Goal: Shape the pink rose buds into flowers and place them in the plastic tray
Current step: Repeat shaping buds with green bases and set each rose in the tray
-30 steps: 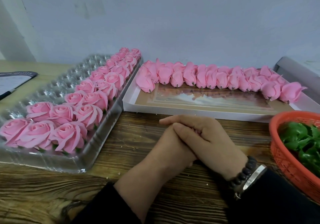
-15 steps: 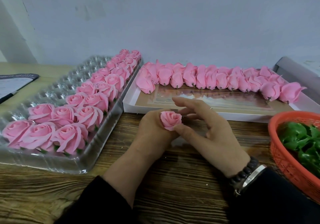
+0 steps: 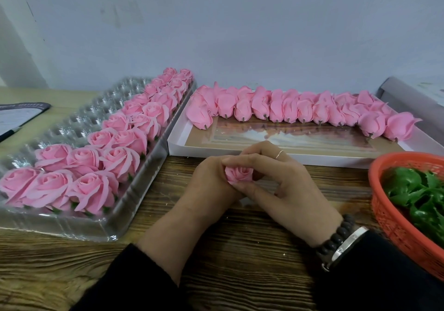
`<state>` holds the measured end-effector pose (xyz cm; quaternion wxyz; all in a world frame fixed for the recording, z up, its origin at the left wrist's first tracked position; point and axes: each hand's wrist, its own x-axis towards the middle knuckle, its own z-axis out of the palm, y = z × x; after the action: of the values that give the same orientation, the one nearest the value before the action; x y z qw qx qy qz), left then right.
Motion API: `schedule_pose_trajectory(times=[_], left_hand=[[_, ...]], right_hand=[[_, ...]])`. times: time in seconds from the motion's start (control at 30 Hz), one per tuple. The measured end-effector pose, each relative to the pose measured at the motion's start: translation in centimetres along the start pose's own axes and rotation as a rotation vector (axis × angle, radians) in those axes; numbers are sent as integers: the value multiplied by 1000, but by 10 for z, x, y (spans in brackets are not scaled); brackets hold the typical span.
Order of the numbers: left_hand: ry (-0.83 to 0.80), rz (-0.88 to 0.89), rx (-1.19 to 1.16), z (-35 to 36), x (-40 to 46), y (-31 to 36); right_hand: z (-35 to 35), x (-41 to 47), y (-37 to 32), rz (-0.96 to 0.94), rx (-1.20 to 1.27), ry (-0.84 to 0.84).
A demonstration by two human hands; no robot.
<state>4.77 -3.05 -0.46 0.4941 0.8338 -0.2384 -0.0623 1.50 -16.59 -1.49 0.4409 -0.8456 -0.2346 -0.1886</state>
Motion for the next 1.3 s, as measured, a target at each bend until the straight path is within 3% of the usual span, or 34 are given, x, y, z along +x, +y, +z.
schedule_pose_trajectory(times=[0.6,0.77,1.0,1.3], left_hand=[[-42,24,-331,8,0,-5],[61,39,-154,11,0,-5],[246,237,117,21,-3,2],[309,238,200,21,-4,2]], right_hand=[[-5,0,3,137,80,56],[-1,1,7,186,88,121],[0,2,15,318,184,205],[1,4,12,356,328,170]])
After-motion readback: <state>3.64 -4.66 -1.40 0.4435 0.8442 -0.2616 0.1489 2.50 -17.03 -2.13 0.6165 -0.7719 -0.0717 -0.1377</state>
